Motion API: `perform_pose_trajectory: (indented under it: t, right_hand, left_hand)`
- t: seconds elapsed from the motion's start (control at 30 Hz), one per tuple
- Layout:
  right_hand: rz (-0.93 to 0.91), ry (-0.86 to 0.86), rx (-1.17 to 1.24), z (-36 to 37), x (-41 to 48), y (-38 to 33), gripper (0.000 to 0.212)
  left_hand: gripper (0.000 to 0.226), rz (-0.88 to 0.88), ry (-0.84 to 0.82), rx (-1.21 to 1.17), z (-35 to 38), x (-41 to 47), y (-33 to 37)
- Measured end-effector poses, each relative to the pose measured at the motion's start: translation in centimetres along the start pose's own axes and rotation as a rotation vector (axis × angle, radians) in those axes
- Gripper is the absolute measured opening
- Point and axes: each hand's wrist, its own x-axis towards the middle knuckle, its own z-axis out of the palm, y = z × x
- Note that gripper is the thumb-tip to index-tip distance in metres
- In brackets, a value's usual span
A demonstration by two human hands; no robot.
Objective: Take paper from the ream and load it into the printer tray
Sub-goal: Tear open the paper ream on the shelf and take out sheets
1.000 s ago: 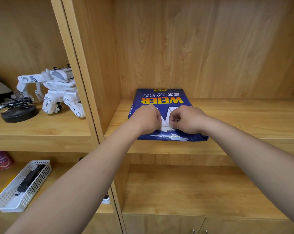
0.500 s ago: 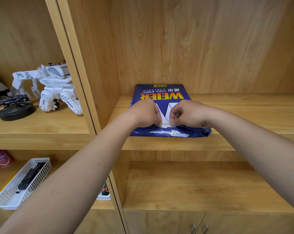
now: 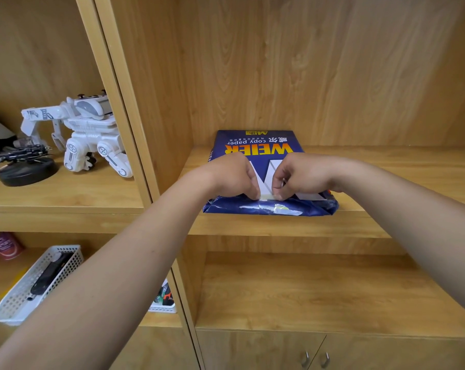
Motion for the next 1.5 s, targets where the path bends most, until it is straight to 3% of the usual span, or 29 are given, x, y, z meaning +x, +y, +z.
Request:
perform_pose_trajectory:
  t: [0.33, 0.53, 0.77, 0.83, 1.1, 1.2, 1.5]
  right_hand:
    - [-0.034, -0.092, -0.026, -0.3, 0.5, 0.2, 0.001]
    - [-0.064, -0.136, -0.009, -0.2, 0.5, 0.3, 0.021]
    - [-0.061, -0.208, -0.061, 0.3, -0.1, 0.0, 0.003]
    - [-0.069, -0.198, -0.104, 1.2, -0.4, -0.3, 0.007]
    - [-0.106, 0.061, -0.031, 4.5, -2.3, 0.7, 0.006]
    - [-0.162, 0.224, -0.119, 6.7, -3.8, 1.0, 0.009]
    - [-0.344, 0.721, -0.2, 12.8, -7.4, 2.5, 0.012]
  left_hand:
    - [0.007, 0.015, -0.057, 0.03, -0.4, 0.1, 0.0]
    - [0.008, 0.021, -0.117, 0.086, -0.9, -0.1, 0.3]
    - [0.006, 0.055, -0.19, 0.149, -0.5, -0.3, 0.2]
    - [0.003, 0.082, -0.208, 0.195, 0.3, -0.3, 0.0]
    - [0.008, 0.114, -0.2, 0.185, 1.7, -1.5, -1.2]
    - [0.008, 0.181, -0.163, 0.114, 2.4, -2.1, -2.3]
    - [0.024, 0.497, 0.38, 0.311, 7.5, -6.8, -5.6]
